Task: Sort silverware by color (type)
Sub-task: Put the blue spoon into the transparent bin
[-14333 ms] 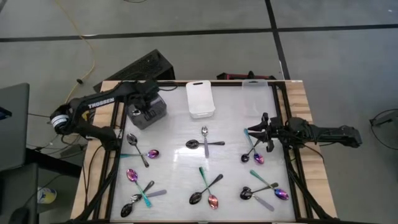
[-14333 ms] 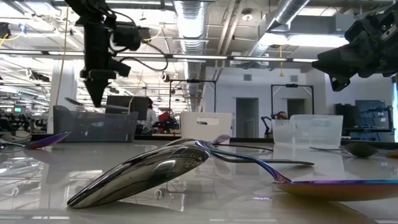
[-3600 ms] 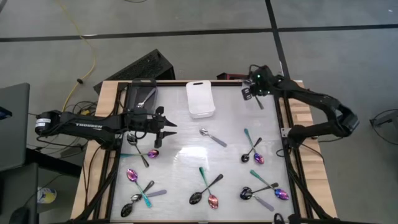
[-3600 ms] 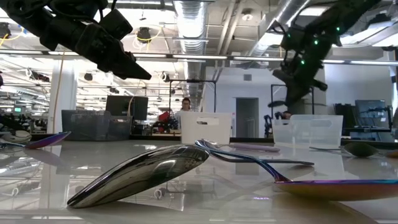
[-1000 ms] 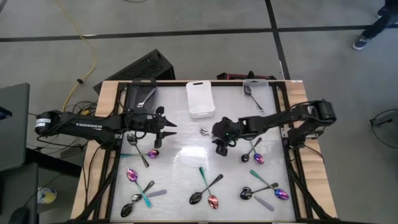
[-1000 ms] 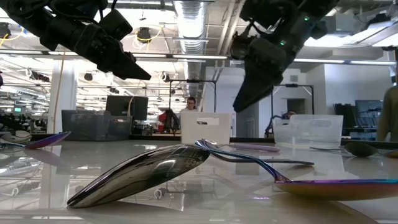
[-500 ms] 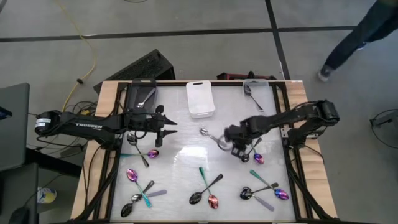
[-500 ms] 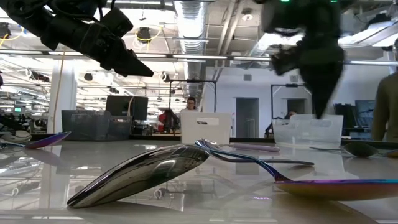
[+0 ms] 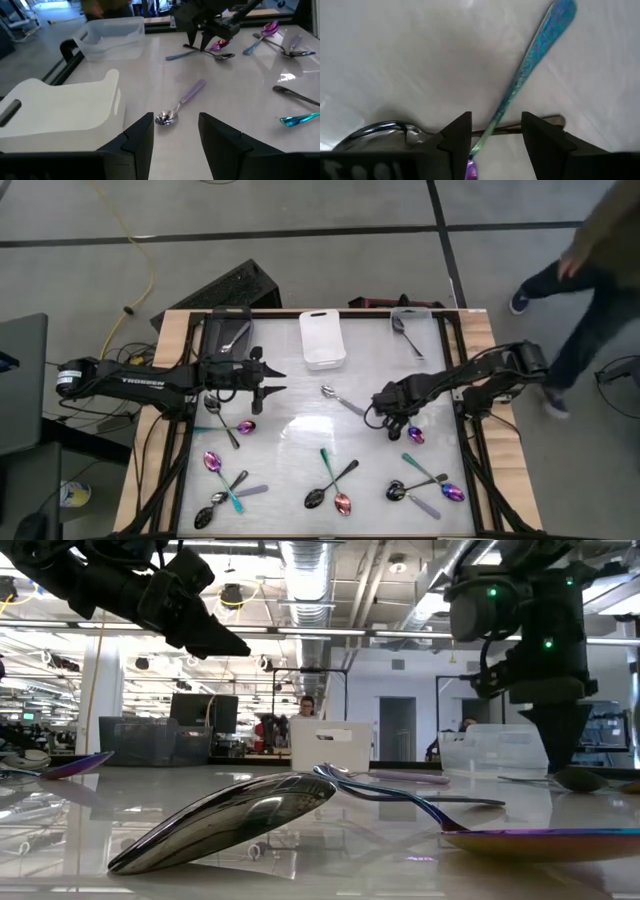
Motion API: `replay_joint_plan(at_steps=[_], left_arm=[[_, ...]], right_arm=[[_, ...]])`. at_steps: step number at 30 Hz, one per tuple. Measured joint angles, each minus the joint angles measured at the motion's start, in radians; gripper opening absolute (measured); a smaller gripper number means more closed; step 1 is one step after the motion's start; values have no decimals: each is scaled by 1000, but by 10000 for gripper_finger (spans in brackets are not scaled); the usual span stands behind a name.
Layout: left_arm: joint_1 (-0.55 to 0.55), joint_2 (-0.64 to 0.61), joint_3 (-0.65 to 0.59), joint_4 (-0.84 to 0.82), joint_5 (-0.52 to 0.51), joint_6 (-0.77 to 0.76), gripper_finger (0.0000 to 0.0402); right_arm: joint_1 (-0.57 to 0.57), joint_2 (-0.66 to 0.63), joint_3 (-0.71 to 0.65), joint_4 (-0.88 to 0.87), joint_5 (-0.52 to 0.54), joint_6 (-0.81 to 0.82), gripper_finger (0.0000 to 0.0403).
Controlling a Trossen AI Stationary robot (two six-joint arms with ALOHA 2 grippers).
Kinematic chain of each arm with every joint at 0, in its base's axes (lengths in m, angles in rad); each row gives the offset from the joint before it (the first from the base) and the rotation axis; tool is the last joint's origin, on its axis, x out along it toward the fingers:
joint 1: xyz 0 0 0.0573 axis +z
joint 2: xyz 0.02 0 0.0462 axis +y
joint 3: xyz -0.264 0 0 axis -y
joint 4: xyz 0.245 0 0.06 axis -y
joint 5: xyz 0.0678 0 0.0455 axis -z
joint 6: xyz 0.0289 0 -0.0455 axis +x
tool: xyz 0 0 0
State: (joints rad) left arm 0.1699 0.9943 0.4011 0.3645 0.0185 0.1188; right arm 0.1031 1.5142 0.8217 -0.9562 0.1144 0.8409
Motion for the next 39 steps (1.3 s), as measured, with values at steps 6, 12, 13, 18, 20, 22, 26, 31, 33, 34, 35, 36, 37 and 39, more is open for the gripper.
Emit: replay_joint_plan(at_steps=[6,12,13,18,20,22,26,31,33,34,35,36,37,39], left_arm=[[0,0,0,-4,0,-8,142],[0,0,0,-7,0,-8,142],[0,0,0,-7,0,-6,142],[0,0,0,-12,1,0,142],[0,0,0,-20,1,0,142],[0,0,0,-23,1,8,142],[0,0,0,-26,1,32,142],[0,0,0,-33,1,59,142],[0,0,0,-41,2,61,142],[0,0,0,-42,2,61,142],[0,0,0,-41,2,61,142],[0,0,0,-41,2,61,142],[0,0,0,-42,2,61,142],[0,0,0,-43,2,61,142]], right_arm=[[-24,-1,-72,93,-13,-11,194],[-42,-5,-115,142,-51,-3,182],[-42,-5,-116,143,-56,0,174],[-34,-4,-115,152,-110,33,105],[-27,-4,-116,167,-111,43,71],[-20,-3,-117,199,-102,49,40],[1,1,-81,193,-85,35,27],[55,1,27,170,-22,66,27],[79,5,60,148,-12,65,27],[90,5,78,145,-3,62,27],[98,5,102,149,1,60,27],[108,2,122,153,10,61,27],[118,1,143,145,17,65,27],[142,2,182,107,25,73,27]])
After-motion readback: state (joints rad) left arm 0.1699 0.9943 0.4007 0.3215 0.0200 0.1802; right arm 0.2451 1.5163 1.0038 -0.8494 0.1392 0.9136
